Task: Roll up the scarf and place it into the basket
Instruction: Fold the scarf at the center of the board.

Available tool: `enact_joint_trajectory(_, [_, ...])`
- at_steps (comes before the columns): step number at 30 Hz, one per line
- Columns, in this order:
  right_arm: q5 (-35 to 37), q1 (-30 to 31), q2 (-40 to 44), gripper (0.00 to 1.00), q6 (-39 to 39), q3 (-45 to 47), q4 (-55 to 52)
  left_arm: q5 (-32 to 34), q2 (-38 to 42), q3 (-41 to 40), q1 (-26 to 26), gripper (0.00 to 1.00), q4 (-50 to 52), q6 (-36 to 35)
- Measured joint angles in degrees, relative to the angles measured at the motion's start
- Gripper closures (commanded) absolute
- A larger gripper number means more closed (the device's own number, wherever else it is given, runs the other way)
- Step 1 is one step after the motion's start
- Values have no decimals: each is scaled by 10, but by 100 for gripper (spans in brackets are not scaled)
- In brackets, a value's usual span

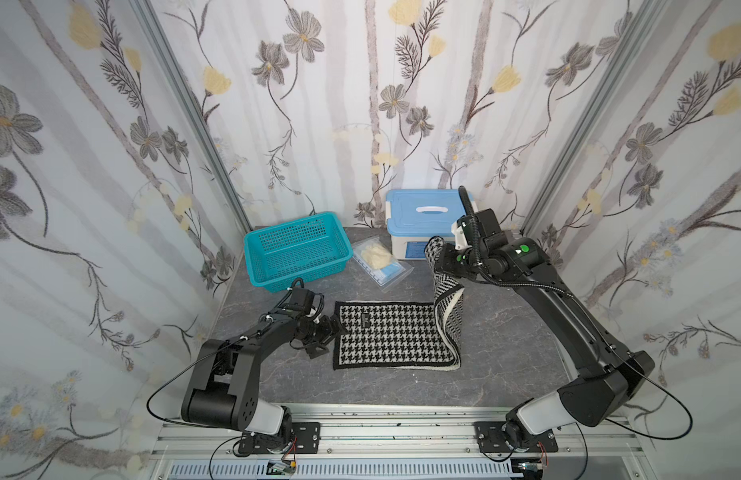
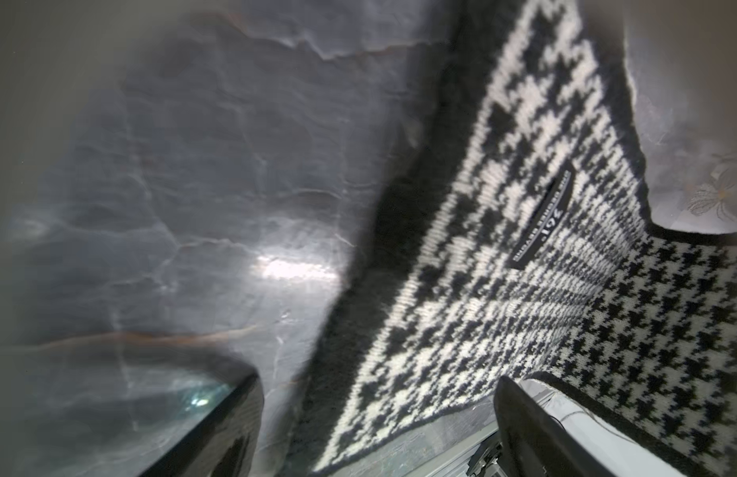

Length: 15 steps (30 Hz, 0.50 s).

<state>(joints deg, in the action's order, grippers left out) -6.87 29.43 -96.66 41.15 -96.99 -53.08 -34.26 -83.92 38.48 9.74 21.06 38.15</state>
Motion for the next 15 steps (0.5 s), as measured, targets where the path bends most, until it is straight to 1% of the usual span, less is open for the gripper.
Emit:
enact_joint_trajectory(5, [0,54,-43,100,31,-5,9,-43,-1,-33,-12,24,-70,25])
enact_joint_trajectory(9, [-5,96,-89,100,55,-42,29,-64,-7,-45,-18,28,-96,27])
enact_joint_trajectory(15, [-14,148,-146,100,90,-59,73,-90,-18,-48,-32,29,-105,25])
